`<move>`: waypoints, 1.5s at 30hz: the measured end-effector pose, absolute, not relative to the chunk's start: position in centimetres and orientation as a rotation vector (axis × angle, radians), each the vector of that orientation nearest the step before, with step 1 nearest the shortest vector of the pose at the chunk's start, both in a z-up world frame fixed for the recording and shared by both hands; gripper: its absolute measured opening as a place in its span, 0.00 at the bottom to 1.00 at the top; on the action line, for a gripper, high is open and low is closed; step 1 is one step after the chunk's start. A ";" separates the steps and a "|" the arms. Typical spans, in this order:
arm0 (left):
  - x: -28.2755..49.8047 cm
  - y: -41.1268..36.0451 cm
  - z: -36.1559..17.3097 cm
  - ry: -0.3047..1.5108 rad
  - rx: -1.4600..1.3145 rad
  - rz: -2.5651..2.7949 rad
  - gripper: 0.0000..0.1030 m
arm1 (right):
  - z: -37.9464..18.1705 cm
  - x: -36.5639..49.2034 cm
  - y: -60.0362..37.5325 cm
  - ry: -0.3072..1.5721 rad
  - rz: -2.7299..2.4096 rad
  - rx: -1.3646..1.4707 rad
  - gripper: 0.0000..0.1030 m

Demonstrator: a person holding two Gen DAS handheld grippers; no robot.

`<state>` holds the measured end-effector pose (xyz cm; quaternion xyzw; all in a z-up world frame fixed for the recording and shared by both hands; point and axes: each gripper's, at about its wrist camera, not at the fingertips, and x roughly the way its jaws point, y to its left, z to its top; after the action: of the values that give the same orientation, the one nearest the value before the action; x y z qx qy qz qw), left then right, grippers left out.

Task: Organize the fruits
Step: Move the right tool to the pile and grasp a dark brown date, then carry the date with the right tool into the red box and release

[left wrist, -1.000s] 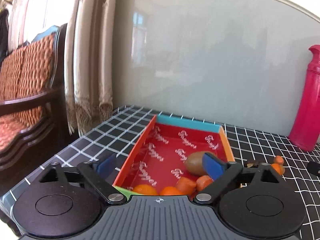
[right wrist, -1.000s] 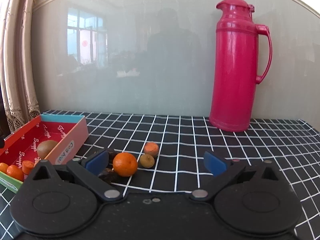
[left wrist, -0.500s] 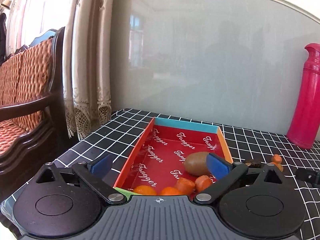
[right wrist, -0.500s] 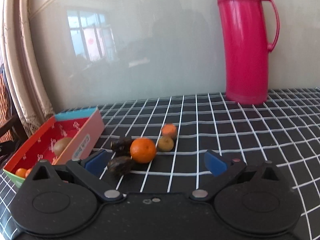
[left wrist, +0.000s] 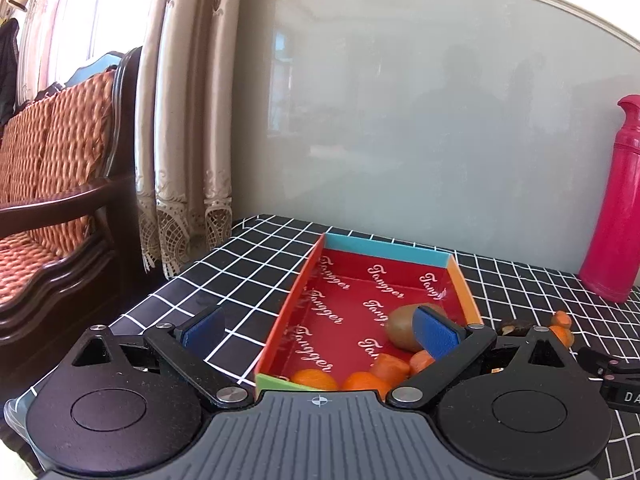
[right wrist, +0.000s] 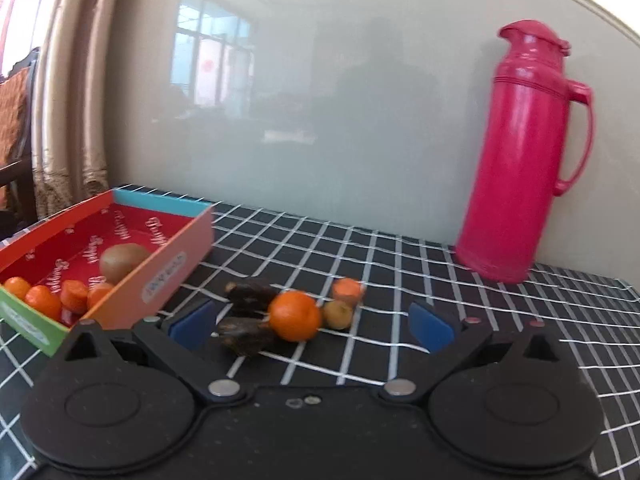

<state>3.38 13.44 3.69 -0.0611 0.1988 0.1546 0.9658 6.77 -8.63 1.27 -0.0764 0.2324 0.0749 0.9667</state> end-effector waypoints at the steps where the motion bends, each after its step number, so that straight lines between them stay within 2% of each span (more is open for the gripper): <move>1: 3.3 13.6 3.7 0.404 -0.122 0.314 0.96 | 1.2 7.0 -8.5 0.481 0.158 -0.146 1.00; 5: 3.1 14.4 3.5 0.408 -0.121 0.326 0.96 | 0.3 8.0 -7.9 0.532 0.187 -0.110 1.00; 10: 3.1 15.0 3.2 0.419 -0.120 0.336 0.96 | -0.4 8.8 -7.5 0.568 0.220 -0.047 0.94; 13: 3.1 15.2 3.1 0.424 -0.114 0.337 0.96 | -1.3 9.6 -7.4 0.609 0.231 -0.021 0.81; 15: 3.2 15.3 3.1 0.429 -0.111 0.340 0.96 | -2.0 10.2 -7.4 0.645 0.243 -0.003 0.67; 17: 3.1 15.4 3.0 0.428 -0.108 0.340 0.96 | -2.3 10.6 -7.4 0.663 0.252 0.014 0.62; 20: 3.1 15.5 2.9 0.435 -0.103 0.341 0.96 | -2.4 10.9 -7.2 0.660 0.264 0.019 0.61; 28: 3.0 15.8 2.9 0.432 -0.095 0.348 0.96 | -3.0 12.1 -6.8 0.677 0.262 0.024 0.50; 32: 3.0 16.1 2.7 0.442 -0.085 0.356 0.96 | -3.0 12.2 -6.6 0.675 0.256 0.023 0.40; 45: 2.6 17.1 2.5 0.447 -0.091 0.380 0.96 | -0.8 10.8 -6.8 0.618 0.270 0.028 0.39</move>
<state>2.59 17.05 2.48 -0.0448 0.2203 0.1872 0.9563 10.82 -6.80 -0.79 0.0137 0.3030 0.1324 0.9436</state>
